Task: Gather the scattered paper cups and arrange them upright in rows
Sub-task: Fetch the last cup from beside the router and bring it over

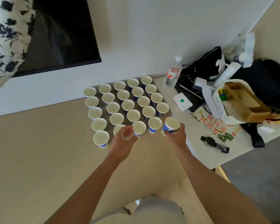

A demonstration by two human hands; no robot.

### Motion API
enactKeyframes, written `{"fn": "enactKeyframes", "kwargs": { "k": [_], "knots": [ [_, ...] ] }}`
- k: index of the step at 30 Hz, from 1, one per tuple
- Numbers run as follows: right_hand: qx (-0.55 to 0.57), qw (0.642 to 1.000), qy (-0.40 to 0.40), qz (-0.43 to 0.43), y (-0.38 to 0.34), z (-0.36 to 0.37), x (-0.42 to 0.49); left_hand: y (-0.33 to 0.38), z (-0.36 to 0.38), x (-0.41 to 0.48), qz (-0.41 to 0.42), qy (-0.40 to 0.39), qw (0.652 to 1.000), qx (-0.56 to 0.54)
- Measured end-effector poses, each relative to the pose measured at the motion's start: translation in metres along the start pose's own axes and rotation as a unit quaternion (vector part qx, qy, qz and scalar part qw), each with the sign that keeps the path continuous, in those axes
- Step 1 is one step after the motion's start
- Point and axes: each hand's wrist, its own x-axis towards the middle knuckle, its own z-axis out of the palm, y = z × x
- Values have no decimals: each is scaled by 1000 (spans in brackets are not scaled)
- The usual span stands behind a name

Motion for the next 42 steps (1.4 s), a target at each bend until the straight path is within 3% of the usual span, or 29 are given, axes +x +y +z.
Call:
{"fn": "enactKeyframes", "kwargs": {
  "k": [12,42],
  "knots": [
    [-46,998,-31,-16,26,14,62,7,55,8,-40,33,999,-11],
    [-13,999,-38,-11,30,25,67,-6,44,1,-55,49,997,15]
  ]
}}
